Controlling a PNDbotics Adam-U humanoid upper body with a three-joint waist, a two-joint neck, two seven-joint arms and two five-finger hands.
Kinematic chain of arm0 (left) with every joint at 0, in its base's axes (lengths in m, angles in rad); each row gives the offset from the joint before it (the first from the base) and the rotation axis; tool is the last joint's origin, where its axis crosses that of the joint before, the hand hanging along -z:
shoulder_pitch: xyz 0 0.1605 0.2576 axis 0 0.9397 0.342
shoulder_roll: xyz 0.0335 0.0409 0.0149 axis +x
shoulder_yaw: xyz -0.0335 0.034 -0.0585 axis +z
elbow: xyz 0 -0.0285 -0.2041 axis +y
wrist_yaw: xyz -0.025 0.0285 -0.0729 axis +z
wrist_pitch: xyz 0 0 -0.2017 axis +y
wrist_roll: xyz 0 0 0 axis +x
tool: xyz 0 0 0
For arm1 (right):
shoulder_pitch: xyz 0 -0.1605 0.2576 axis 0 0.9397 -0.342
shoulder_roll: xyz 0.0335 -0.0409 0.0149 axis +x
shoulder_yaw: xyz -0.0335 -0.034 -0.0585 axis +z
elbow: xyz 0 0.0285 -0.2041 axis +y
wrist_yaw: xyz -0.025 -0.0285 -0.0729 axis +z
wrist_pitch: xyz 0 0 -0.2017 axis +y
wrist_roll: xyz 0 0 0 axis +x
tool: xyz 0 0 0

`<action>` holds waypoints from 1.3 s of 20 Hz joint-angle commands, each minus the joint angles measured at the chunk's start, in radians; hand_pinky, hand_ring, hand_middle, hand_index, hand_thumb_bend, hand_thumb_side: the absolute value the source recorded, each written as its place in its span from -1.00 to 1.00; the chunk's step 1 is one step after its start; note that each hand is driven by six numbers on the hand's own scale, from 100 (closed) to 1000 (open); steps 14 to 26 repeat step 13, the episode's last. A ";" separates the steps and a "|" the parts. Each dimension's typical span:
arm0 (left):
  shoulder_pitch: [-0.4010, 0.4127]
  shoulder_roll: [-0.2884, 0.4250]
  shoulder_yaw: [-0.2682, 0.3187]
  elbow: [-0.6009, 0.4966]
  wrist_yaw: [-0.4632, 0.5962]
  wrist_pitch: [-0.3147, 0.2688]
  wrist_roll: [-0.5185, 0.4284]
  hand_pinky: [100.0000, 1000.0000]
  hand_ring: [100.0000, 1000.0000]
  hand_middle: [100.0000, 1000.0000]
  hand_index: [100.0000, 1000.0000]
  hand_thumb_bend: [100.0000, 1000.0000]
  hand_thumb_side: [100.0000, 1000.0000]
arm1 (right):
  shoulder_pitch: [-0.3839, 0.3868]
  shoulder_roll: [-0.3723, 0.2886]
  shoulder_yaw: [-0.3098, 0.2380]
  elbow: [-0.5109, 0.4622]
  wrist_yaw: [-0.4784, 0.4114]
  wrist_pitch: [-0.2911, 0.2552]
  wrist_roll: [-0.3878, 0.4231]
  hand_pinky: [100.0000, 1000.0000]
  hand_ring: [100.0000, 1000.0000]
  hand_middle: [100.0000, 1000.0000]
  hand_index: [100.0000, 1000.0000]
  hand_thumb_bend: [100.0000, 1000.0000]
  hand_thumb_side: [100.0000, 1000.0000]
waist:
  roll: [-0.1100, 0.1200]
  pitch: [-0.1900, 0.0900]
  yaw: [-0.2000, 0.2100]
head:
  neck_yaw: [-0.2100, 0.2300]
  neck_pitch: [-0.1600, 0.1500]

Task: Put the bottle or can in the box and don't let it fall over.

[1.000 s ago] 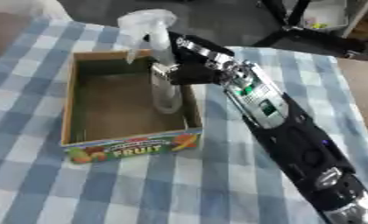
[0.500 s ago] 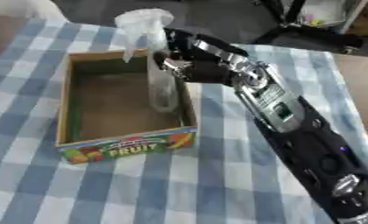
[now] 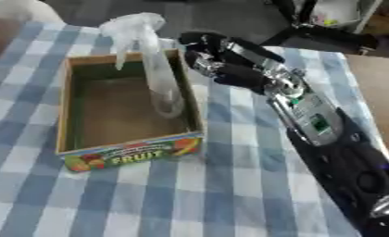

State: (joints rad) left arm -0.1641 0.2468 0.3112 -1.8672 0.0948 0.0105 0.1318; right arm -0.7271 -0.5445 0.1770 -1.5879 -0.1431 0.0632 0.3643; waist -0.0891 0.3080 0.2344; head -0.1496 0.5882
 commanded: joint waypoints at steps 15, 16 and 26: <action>0.017 0.023 0.013 -0.006 -0.008 -0.005 0.002 0.95 -0.14 0.01 0.46 0.34 -0.24 | 0.250 -0.122 -0.184 -0.238 -0.093 0.001 -0.263 0.58 0.82 1.00 0.78 -1.00 0.32 | 0.045 -0.040 -0.078 | 0.062 0.026; 0.017 0.023 0.013 -0.006 -0.008 -0.005 0.002 0.95 -0.14 0.01 0.46 0.34 -0.24 | 0.250 -0.122 -0.184 -0.238 -0.093 0.001 -0.263 0.58 0.82 1.00 0.78 -1.00 0.32 | 0.045 -0.040 -0.078 | 0.062 0.026; 0.017 0.023 0.013 -0.006 -0.008 -0.005 0.002 0.95 -0.14 0.01 0.46 0.34 -0.24 | 0.250 -0.122 -0.184 -0.238 -0.093 0.001 -0.263 0.58 0.82 1.00 0.78 -1.00 0.32 | 0.045 -0.040 -0.078 | 0.062 0.026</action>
